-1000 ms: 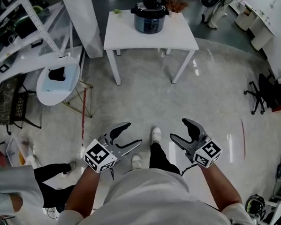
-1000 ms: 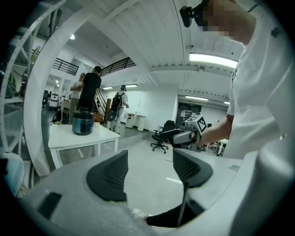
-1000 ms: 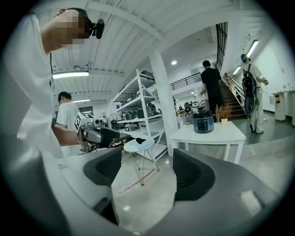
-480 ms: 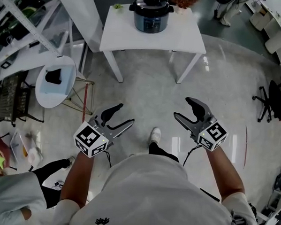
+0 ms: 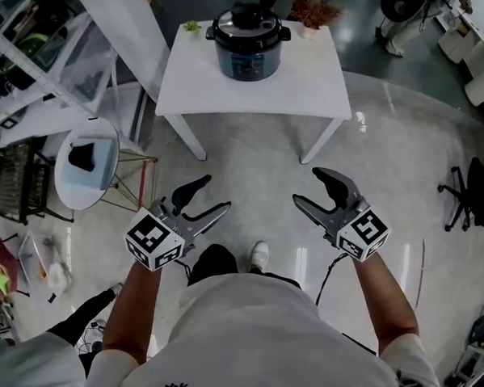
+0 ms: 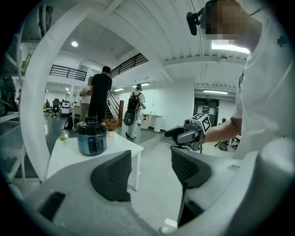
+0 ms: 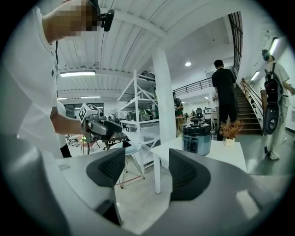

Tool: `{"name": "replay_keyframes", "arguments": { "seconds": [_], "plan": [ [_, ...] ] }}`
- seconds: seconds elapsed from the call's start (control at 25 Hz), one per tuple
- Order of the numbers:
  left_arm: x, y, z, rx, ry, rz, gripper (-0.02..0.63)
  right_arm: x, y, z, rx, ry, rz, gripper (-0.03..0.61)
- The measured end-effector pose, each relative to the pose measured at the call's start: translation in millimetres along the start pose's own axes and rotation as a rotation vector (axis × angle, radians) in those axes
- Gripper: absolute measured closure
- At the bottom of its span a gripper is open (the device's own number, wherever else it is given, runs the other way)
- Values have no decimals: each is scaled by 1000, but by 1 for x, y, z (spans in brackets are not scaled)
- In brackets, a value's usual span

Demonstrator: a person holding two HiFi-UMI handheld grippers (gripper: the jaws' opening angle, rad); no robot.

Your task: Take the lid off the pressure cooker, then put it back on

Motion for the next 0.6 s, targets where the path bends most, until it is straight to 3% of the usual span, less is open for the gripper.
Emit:
{"name": "replay_keyframes", "arguments": {
  "seconds": [0.32, 0.6],
  "plan": [
    [27, -72, 47, -29, 24, 30, 341, 20, 67, 45, -13, 1, -12, 287],
    [57, -170, 84, -87, 53, 44, 347, 51, 130, 99, -77, -24, 1, 302]
  ]
}}
Point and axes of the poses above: the fingertips, and each gripper's own axes: z forward along the fingers, y to its right, x out of its top, the point moved 8 cm from there along -z, backward along the fingers, and after that the axes turned 1 degree about -y, right-handed, at the moved point
